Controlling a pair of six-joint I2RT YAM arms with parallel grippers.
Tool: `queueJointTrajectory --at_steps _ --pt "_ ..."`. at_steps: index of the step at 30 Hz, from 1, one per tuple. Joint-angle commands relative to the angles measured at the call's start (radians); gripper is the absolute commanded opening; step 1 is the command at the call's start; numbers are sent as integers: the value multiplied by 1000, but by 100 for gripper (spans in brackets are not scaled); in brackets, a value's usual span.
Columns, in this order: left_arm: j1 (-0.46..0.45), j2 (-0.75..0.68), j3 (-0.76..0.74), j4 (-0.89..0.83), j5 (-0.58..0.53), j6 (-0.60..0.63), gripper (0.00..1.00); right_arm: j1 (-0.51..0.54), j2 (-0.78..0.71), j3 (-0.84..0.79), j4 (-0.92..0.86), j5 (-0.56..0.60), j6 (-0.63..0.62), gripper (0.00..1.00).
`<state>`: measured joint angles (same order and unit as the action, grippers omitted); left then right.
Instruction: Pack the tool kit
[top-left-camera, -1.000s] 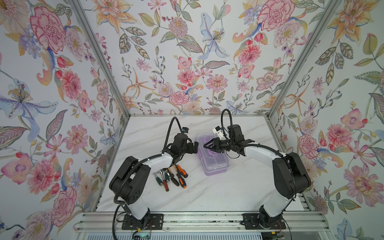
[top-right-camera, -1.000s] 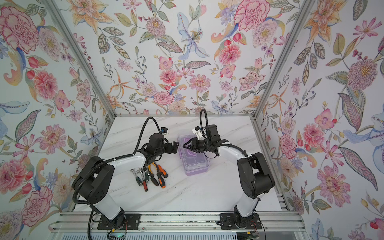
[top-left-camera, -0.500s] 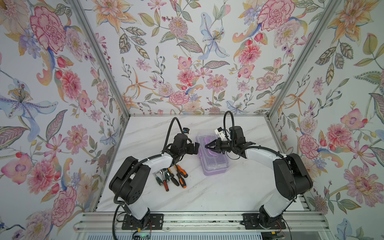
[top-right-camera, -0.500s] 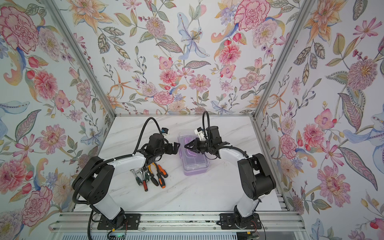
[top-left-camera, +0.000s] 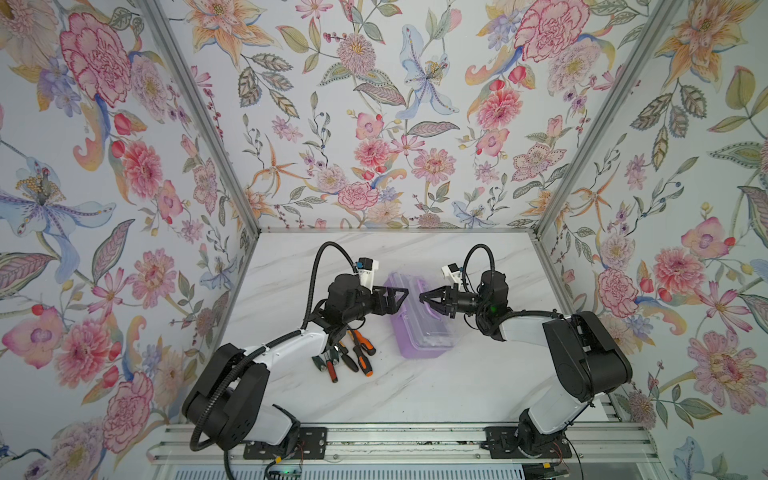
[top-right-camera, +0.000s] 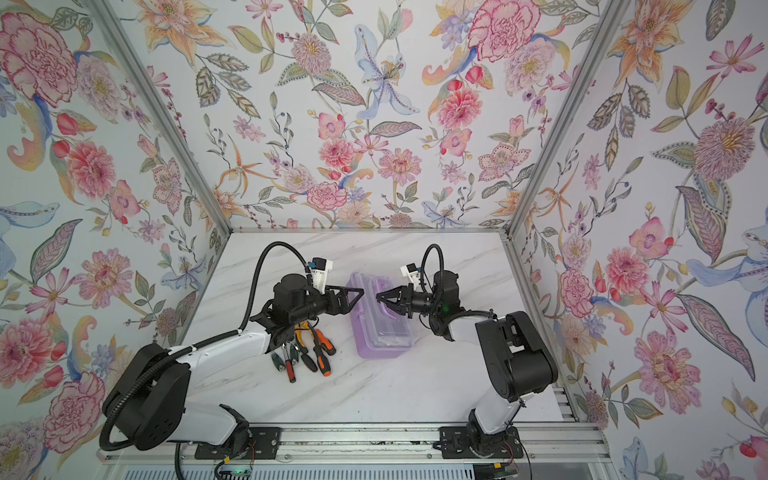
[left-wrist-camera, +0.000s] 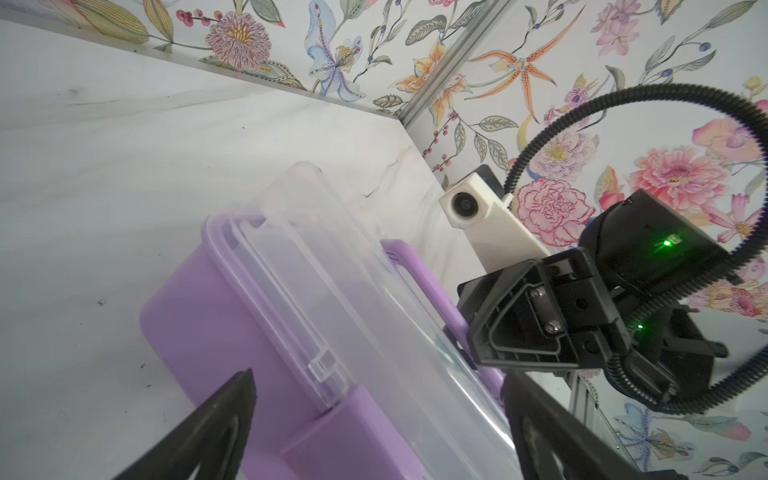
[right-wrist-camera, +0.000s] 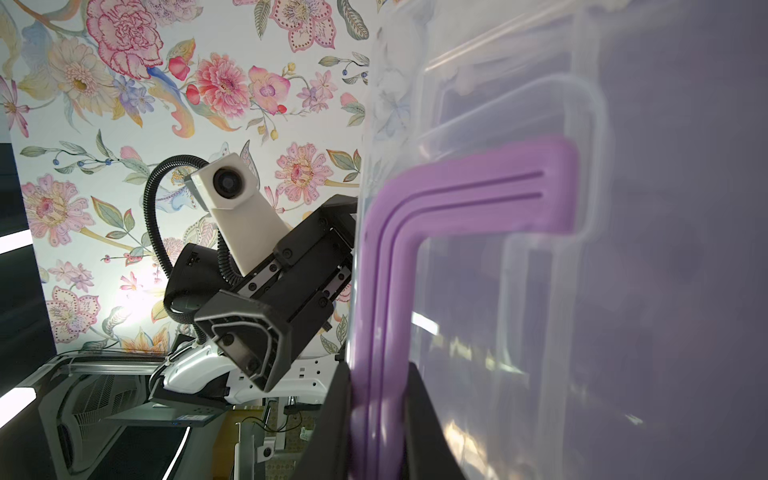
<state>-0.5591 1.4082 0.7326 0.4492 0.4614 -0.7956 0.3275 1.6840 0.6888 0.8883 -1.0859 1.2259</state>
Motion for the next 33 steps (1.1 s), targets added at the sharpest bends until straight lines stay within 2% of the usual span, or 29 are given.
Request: queueJointTrajectory --at_steps 1,6,11,17,19,33 --pt "25 -75 -46 -34 26 -91 93 -4 47 -46 -8 -6 -63 0" --pt "54 -169 -143 -30 72 -167 95 -22 50 -43 -45 -3 -91 0" --pt "53 -169 -227 147 143 -288 91 -25 54 -29 -77 -6 -109 0" --pt "49 -73 -286 396 193 -424 79 -24 50 -21 -121 5 -133 0" --pt "45 -37 -281 420 197 -433 71 -24 47 -20 -140 11 -145 0" --pt "20 158 -280 606 210 -484 68 -17 44 -20 -172 28 -169 0"
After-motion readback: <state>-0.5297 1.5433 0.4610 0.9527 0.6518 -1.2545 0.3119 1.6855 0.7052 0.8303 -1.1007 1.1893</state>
